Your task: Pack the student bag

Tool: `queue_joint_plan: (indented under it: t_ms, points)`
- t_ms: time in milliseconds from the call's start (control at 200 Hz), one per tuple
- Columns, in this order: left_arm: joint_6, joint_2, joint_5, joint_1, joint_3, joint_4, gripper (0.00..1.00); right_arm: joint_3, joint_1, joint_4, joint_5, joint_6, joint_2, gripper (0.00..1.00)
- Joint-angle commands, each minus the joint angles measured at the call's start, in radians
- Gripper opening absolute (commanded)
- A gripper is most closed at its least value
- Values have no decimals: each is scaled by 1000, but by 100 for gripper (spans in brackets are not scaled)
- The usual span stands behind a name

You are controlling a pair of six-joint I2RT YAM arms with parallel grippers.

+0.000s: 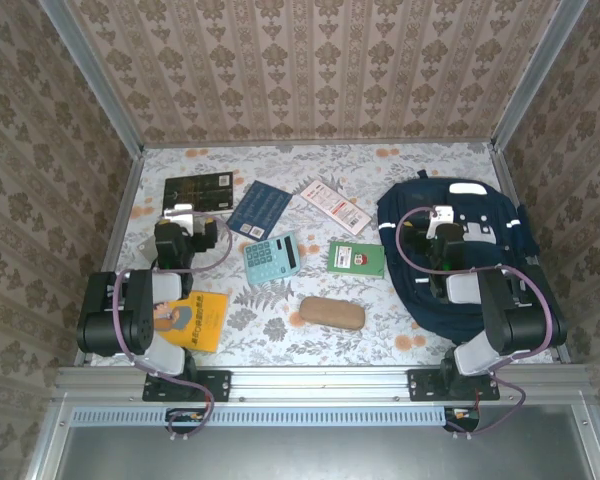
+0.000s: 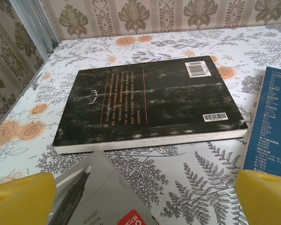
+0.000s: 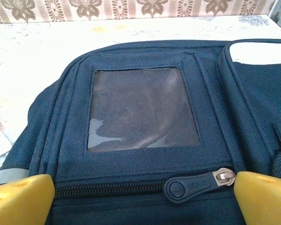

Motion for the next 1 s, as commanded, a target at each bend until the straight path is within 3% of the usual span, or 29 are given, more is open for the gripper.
queue_joint_plan:
  t_ms: [0, 995]
  points:
    - [23, 9, 22, 1, -10, -6, 100, 15, -4, 32, -16, 1, -2, 100]
    - [9, 6, 62, 23, -5, -23, 100, 15, -4, 33, -16, 2, -1, 100]
